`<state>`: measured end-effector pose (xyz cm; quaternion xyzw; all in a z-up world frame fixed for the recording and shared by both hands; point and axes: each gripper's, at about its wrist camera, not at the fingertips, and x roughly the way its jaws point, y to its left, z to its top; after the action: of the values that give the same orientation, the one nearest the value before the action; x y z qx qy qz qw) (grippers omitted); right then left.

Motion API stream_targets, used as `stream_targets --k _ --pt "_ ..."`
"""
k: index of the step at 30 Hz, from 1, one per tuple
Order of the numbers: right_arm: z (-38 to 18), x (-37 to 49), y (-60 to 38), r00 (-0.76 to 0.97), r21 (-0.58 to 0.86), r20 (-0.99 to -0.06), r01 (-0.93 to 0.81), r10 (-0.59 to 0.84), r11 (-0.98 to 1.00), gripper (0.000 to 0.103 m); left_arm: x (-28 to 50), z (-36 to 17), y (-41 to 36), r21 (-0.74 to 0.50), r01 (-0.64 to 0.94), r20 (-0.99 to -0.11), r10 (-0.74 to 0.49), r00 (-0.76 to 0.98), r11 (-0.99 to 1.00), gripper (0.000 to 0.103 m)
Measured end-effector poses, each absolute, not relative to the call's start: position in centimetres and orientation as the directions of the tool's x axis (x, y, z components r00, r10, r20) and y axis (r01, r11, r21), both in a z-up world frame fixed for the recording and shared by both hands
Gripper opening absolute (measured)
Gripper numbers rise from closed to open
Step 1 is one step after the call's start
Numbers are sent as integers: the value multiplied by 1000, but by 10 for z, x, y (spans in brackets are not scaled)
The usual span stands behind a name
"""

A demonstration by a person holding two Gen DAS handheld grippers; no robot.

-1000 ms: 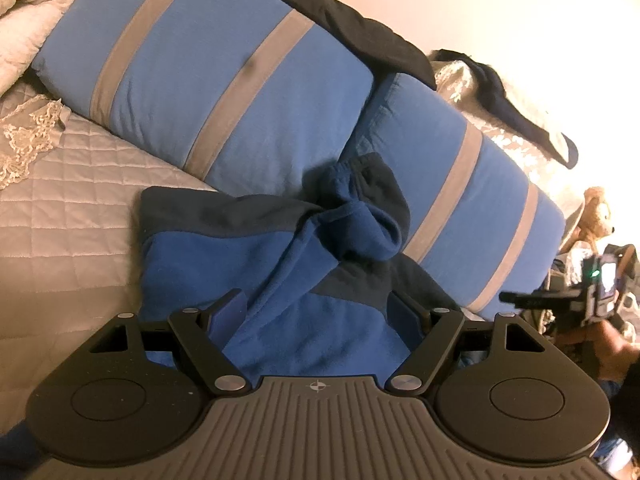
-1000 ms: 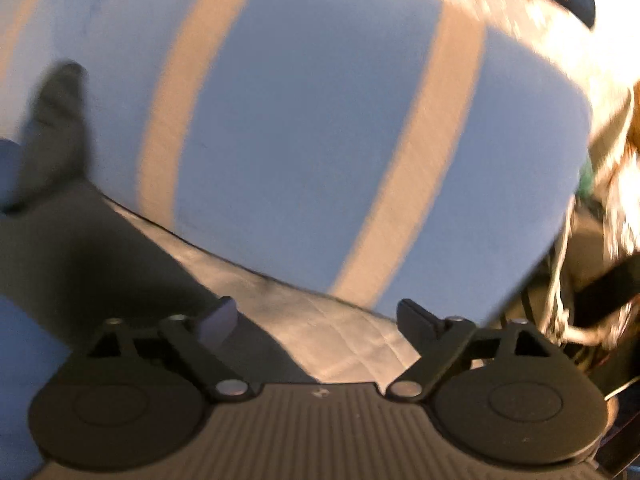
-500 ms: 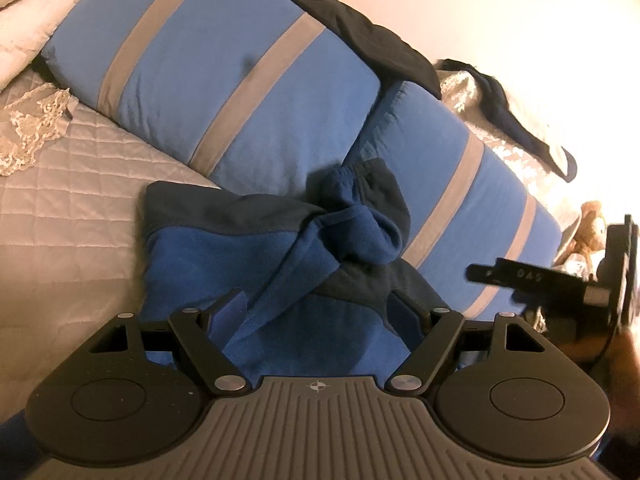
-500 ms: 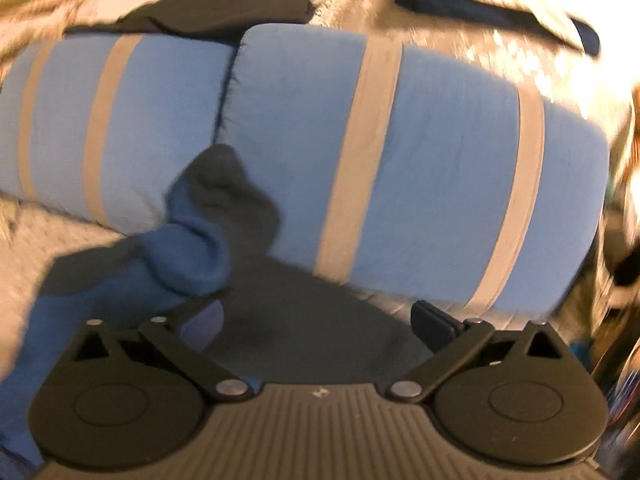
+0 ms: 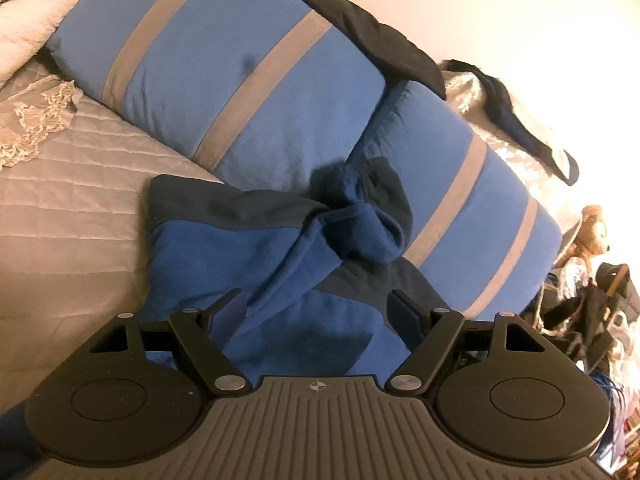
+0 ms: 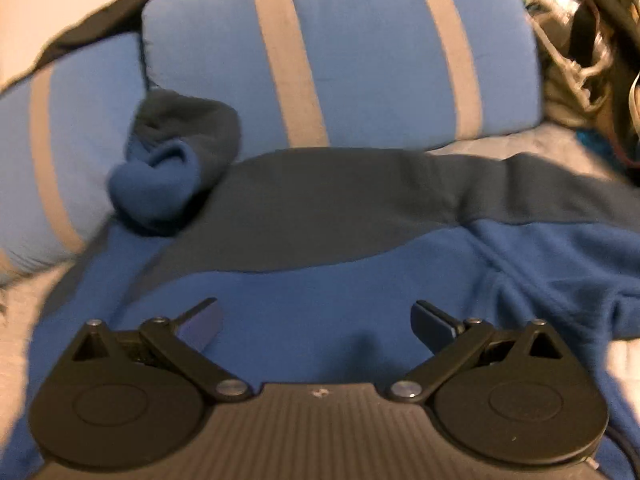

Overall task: Fold clothes
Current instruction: 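Move both grippers over the fleece toward the navy cuff, then grasp the navy cuff of the fleece with the left gripper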

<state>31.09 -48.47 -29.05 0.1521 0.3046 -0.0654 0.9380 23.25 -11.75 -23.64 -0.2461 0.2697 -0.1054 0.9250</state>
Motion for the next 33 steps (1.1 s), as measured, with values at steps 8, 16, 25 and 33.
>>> stream_targets --k 8,16,25,33 --pt "-278 307 -488 805 285 -591 149 51 947 103 252 -196 -136 -432 157 -469 -370 802 888 77" --pt "-275 307 -498 786 356 -612 171 90 919 103 327 -163 -157 -378 279 -441 -437 784 883 77" --pt "-276 308 -496 778 348 -619 148 108 926 103 393 -195 -174 -433 263 -470 -465 750 862 76" --pt "-278 311 -492 775 338 -622 137 112 931 103 427 -210 -191 -357 290 -496 -443 747 888 76"
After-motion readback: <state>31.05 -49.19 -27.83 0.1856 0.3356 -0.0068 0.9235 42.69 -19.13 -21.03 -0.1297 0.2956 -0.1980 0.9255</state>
